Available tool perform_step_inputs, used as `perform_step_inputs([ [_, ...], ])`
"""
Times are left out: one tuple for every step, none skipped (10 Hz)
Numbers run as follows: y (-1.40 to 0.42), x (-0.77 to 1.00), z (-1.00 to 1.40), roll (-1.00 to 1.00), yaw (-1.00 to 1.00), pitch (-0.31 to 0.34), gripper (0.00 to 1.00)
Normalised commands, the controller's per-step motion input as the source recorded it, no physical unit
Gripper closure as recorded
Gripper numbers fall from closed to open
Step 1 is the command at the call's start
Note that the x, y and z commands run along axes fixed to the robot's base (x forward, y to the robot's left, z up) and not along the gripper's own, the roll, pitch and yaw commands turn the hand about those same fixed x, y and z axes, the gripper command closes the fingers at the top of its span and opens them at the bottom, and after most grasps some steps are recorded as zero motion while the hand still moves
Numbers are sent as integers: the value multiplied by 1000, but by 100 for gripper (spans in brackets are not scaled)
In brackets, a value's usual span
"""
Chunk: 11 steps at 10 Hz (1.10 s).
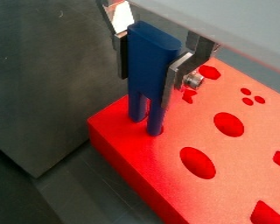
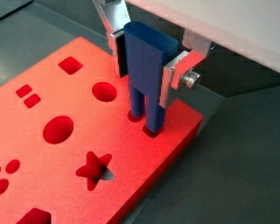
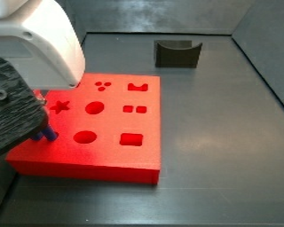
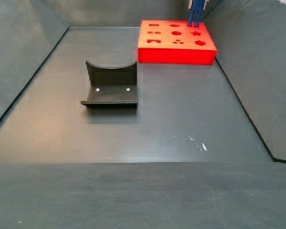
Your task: Insert the square-circle object.
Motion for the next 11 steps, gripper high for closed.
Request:
perform_step_inputs([
  [0,0,-449,14,80,-47,100],
  [9,3,-431,31,66,-21,100],
  [0,77,-329,0,0,-7,100],
  [0,154,-274,13,-97,0,100],
  [0,120,-266,0,-154,0,100],
  [0,91,-217,0,-143,0,100],
  [6,74,-197,0,-120,0,100],
  [0,11,-266,0,-94,0,100],
  [80,0,-323,0,-111,0,100],
  [137,-194,-346,0,-106,-4,100],
  [106,-186,-329,0,-94,-20,100],
])
